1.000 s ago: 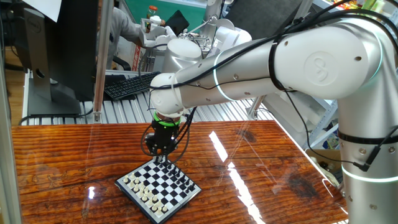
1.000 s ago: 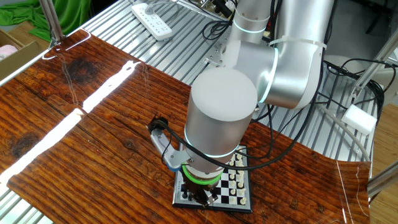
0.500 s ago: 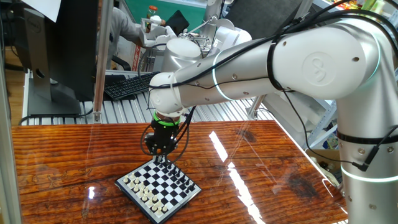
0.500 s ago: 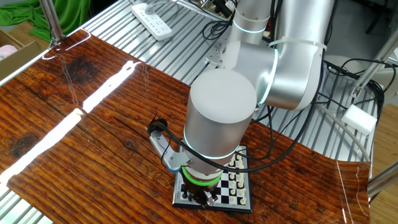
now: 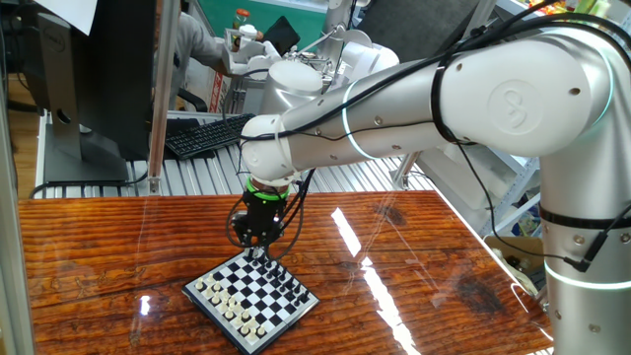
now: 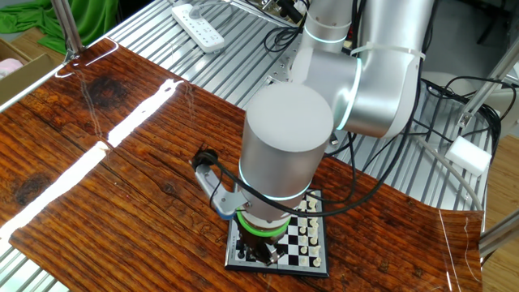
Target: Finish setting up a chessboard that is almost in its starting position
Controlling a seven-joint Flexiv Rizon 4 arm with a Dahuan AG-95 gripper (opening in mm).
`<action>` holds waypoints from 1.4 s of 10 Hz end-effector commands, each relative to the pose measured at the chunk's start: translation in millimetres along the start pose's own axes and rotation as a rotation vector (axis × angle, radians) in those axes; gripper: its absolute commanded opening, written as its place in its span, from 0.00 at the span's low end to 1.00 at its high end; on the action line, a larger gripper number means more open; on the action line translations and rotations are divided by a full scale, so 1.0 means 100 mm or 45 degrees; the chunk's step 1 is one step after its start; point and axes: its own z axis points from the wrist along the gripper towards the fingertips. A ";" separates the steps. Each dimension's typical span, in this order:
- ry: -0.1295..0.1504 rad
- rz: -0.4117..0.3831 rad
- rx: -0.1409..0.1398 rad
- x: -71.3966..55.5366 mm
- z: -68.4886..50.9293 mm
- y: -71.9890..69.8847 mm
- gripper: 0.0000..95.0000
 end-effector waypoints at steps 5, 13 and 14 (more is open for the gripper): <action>0.007 0.003 -0.007 0.03 0.02 -0.05 0.00; 0.006 0.017 -0.019 -0.02 0.01 0.00 0.00; 0.007 0.016 -0.021 -0.02 0.01 0.01 0.00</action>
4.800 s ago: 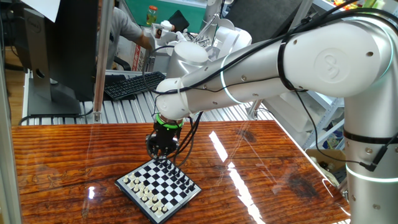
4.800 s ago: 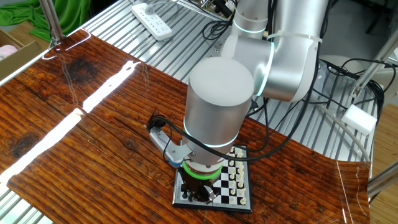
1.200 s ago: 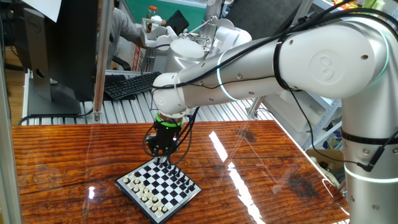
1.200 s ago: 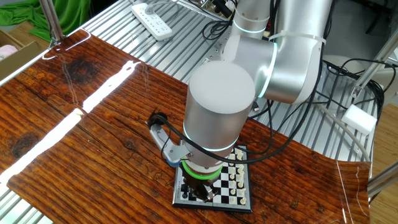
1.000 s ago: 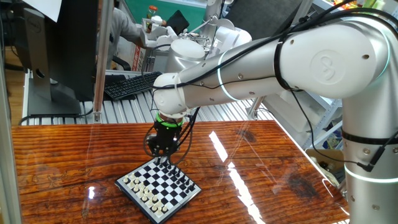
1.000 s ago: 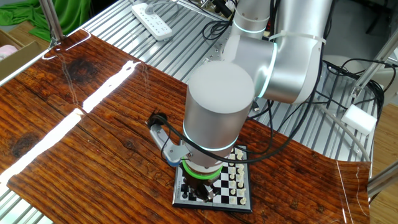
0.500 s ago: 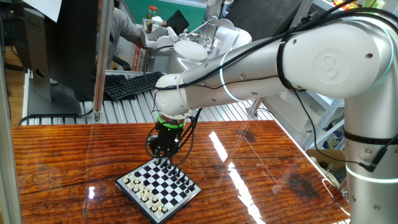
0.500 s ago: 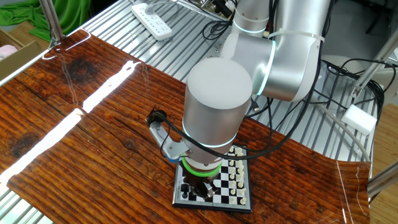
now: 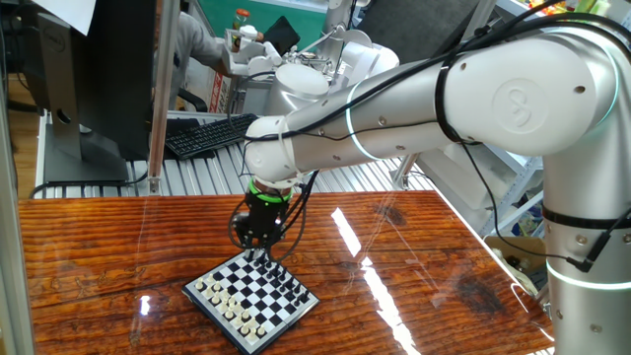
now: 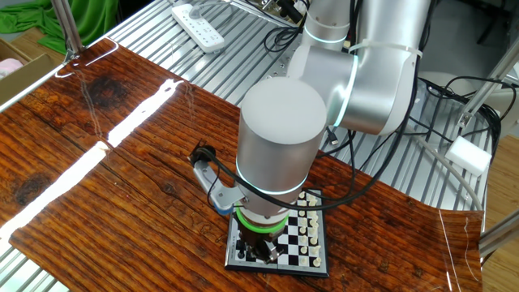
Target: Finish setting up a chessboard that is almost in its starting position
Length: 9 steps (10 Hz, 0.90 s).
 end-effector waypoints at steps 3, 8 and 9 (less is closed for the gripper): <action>0.002 -0.002 -0.005 -0.01 0.01 0.01 0.00; 0.004 -0.002 -0.007 -0.01 0.02 0.01 0.00; 0.011 -0.005 -0.005 -0.02 0.03 0.02 0.00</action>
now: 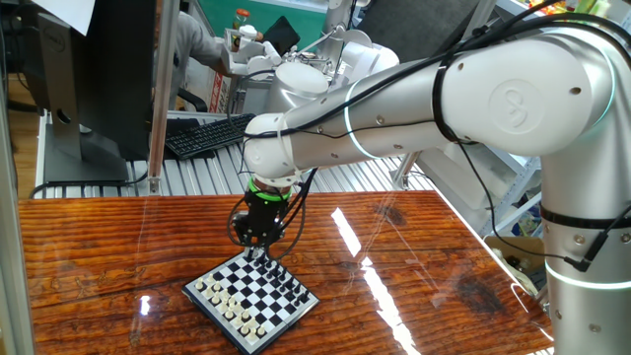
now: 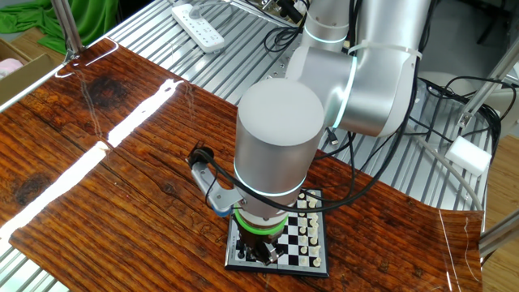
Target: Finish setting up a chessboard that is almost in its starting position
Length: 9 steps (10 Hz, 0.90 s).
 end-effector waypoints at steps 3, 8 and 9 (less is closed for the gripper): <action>0.007 -0.001 0.003 -0.01 0.02 0.01 0.00; -0.009 -0.001 0.011 -0.01 0.03 0.01 0.00; -0.010 -0.001 0.012 -0.01 0.03 0.01 0.00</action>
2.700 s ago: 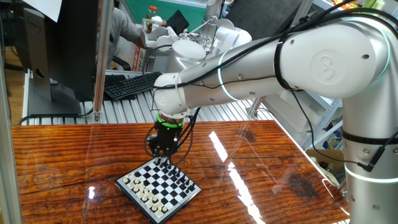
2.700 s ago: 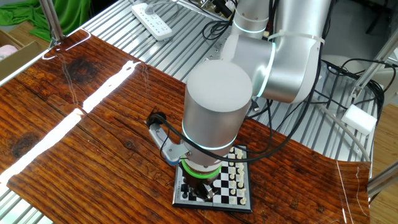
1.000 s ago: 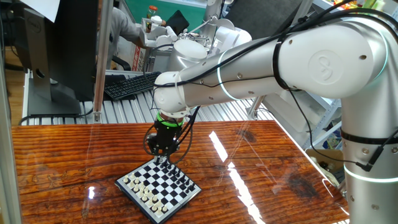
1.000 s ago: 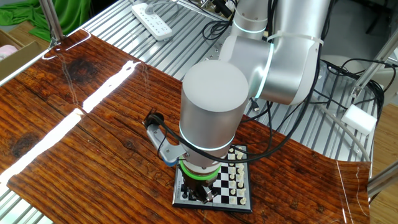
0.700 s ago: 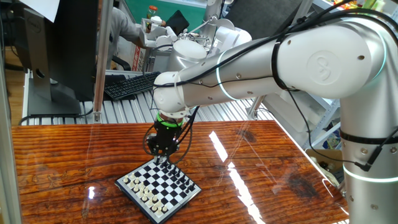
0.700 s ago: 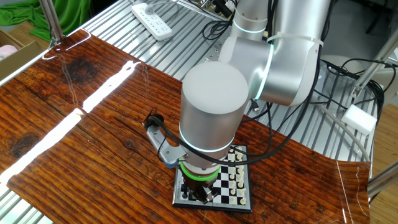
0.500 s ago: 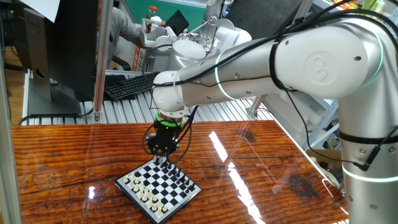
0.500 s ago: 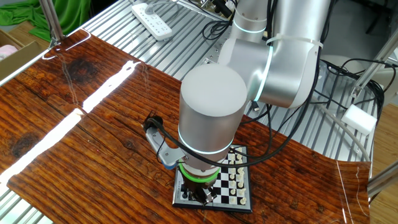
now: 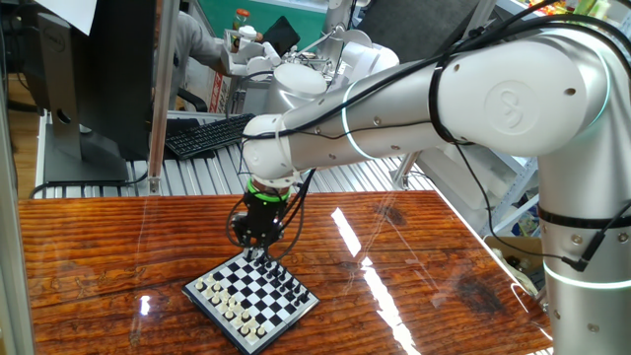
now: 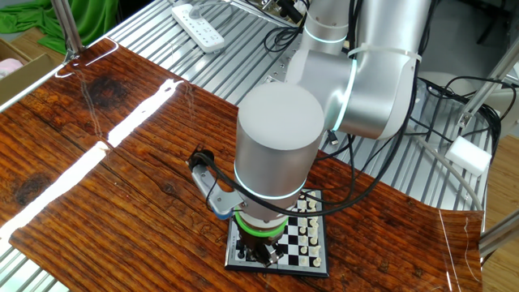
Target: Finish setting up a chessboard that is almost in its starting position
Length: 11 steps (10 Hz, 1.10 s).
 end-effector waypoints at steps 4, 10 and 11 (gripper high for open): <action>-0.007 0.002 0.012 0.00 0.00 0.00 0.00; -0.008 0.009 0.021 0.00 0.00 0.00 0.00; -0.008 0.010 0.021 0.00 0.00 0.00 0.00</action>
